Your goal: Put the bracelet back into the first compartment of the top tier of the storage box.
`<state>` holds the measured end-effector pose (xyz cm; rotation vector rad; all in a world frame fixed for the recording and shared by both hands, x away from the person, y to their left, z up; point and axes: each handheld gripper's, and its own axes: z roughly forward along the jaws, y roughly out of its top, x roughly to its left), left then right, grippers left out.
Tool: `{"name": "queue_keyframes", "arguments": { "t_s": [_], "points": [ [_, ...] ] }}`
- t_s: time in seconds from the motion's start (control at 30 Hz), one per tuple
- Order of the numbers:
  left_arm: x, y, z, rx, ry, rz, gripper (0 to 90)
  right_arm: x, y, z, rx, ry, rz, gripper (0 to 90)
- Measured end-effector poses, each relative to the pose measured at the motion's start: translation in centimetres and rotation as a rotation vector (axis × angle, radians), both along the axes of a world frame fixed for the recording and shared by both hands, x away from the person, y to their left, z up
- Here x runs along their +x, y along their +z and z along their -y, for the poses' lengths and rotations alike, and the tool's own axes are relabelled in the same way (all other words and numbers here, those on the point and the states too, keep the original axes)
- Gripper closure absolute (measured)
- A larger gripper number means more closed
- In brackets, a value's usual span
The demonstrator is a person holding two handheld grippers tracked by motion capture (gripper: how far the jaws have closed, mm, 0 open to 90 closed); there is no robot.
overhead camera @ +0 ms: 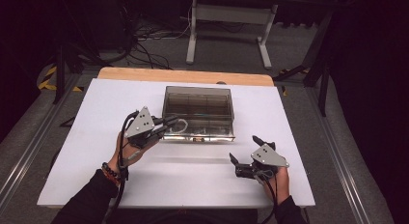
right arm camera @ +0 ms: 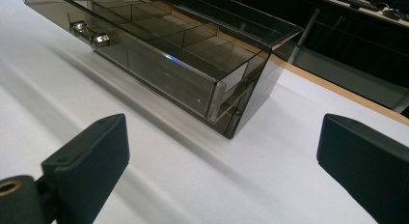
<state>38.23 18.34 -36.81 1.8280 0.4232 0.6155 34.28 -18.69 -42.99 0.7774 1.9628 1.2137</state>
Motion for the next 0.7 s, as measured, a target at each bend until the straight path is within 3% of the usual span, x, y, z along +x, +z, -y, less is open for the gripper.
{"name": "queue_keyframes", "arguments": {
  "t_s": [0.23, 0.5, 0.7],
  "points": [
    [0.3, -0.8, 0.1, 0.030, 0.009, -0.008, 86.0, -0.1, 0.0, -0.1, -0.013, 0.007, 0.005, 5.5],
    [1.0, -1.8, -0.2, 0.032, 0.025, -0.041, 86.0, -0.1, 0.0, -0.1, -0.008, 0.009, 0.009, 5.5],
    [1.2, -2.4, -0.2, 0.046, 0.043, -0.047, 85.8, -0.4, 0.2, -0.1, 0.003, 0.017, 0.021, 12.2]
  ]
}}
